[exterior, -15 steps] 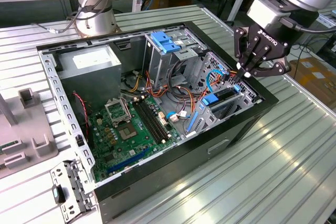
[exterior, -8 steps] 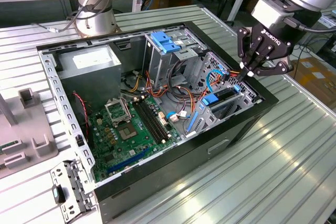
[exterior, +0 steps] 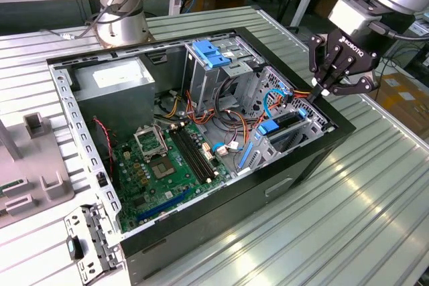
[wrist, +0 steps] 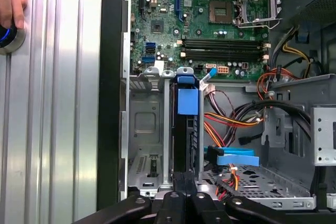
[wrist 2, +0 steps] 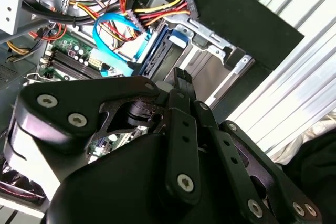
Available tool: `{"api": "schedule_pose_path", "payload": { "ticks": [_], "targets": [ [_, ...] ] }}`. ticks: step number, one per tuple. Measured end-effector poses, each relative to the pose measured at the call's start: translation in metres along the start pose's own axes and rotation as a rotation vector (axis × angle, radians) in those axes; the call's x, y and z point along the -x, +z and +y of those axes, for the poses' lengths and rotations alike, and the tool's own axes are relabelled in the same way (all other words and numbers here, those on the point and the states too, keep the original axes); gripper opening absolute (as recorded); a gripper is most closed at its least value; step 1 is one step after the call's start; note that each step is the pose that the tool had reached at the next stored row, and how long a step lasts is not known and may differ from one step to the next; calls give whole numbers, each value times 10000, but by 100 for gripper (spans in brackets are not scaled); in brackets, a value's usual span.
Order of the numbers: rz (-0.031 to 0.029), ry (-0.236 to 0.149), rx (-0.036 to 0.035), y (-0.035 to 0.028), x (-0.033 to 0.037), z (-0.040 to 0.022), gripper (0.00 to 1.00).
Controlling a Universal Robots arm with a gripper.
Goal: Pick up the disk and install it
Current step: 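Insert the disk into the insertion slot, then insert the first disk wire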
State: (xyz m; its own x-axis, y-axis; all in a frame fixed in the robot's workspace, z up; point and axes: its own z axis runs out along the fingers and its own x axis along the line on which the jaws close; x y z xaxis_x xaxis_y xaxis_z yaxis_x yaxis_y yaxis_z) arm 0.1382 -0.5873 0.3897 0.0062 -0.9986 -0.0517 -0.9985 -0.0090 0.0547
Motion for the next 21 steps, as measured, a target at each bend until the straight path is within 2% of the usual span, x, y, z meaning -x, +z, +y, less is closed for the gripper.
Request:
{"api": "schedule_pose_path", "payload": {
  "ticks": [5,16,21],
  "targets": [
    [0,0,0,2,0,-59,11],
    [0,0,0,2,-1,-63,11],
    [25,-467,24,2,-1,-63,11]
  ]
}}
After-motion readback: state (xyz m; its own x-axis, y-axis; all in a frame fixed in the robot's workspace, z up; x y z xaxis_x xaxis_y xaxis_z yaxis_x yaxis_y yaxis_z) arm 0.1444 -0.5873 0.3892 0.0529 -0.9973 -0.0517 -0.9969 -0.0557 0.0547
